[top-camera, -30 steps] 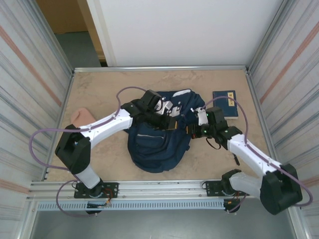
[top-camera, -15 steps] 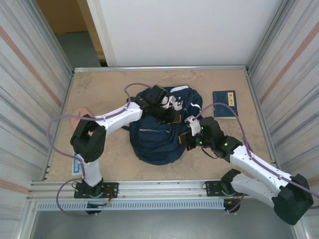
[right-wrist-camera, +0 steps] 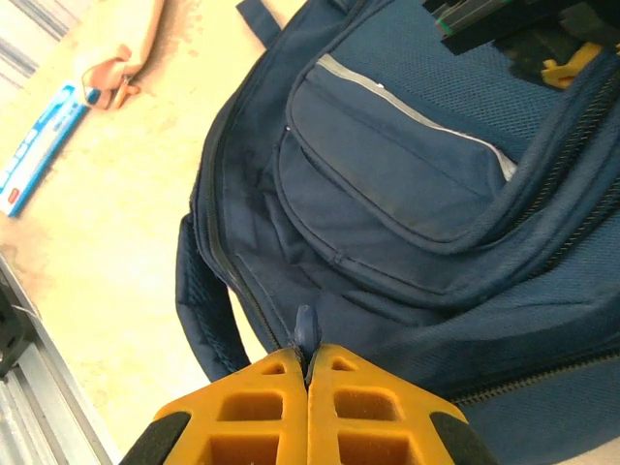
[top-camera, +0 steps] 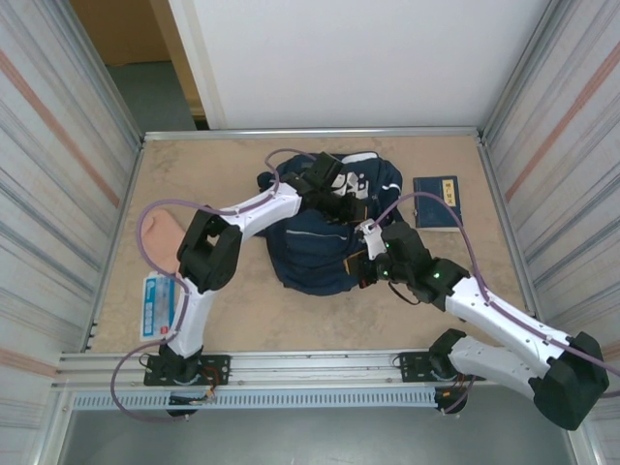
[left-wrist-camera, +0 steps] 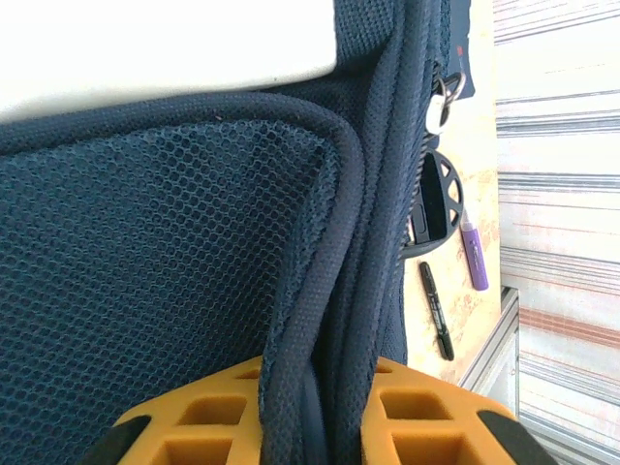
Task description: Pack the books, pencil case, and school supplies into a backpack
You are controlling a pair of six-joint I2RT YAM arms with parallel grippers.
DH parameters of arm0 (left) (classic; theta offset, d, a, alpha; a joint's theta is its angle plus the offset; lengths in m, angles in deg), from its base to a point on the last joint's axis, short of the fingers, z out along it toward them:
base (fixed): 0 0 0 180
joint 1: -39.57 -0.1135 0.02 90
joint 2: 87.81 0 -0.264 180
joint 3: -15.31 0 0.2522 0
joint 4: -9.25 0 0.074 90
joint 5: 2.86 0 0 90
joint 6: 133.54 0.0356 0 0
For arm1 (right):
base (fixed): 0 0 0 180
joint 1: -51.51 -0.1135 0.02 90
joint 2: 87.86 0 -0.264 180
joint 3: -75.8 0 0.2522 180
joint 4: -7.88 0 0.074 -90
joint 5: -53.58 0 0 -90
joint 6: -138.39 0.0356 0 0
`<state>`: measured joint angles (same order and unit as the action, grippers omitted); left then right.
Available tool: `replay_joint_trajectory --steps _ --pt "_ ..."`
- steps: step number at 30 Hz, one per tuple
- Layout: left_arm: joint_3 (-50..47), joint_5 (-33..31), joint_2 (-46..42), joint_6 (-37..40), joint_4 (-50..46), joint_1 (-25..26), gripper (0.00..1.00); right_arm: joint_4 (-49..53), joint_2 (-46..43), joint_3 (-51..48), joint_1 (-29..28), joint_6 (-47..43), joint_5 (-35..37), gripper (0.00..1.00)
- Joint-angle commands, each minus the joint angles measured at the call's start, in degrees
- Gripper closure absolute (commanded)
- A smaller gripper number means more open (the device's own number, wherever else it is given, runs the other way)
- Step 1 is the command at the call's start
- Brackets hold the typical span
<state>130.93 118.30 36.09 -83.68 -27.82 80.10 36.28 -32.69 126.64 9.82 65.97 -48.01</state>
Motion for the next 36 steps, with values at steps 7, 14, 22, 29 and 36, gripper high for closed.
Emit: replay_joint_trajectory --steps 7,14,22,29,36 --pt "0.48 -1.06 -1.47 2.41 5.12 -2.61 0.63 -6.75 9.47 2.51 -8.1 2.19 6.85 1.0" --pt "-15.79 3.81 -22.44 7.77 -0.13 -8.38 0.45 -6.72 10.41 2.4 -9.9 2.54 8.22 0.89" --pt "-40.94 3.82 -44.58 5.55 -0.46 -8.41 0.39 -11.29 13.1 1.17 -10.84 3.72 -0.65 0.77" --pt "-50.23 0.58 -52.56 4.31 -0.48 -7.88 0.39 -12.82 14.06 3.8 -10.95 7.59 -6.99 0.63" --pt "-53.62 -0.94 -53.97 4.36 1.69 -1.01 0.4 3.29 3.01 9.06 -9.19 6.47 6.99 0.45"
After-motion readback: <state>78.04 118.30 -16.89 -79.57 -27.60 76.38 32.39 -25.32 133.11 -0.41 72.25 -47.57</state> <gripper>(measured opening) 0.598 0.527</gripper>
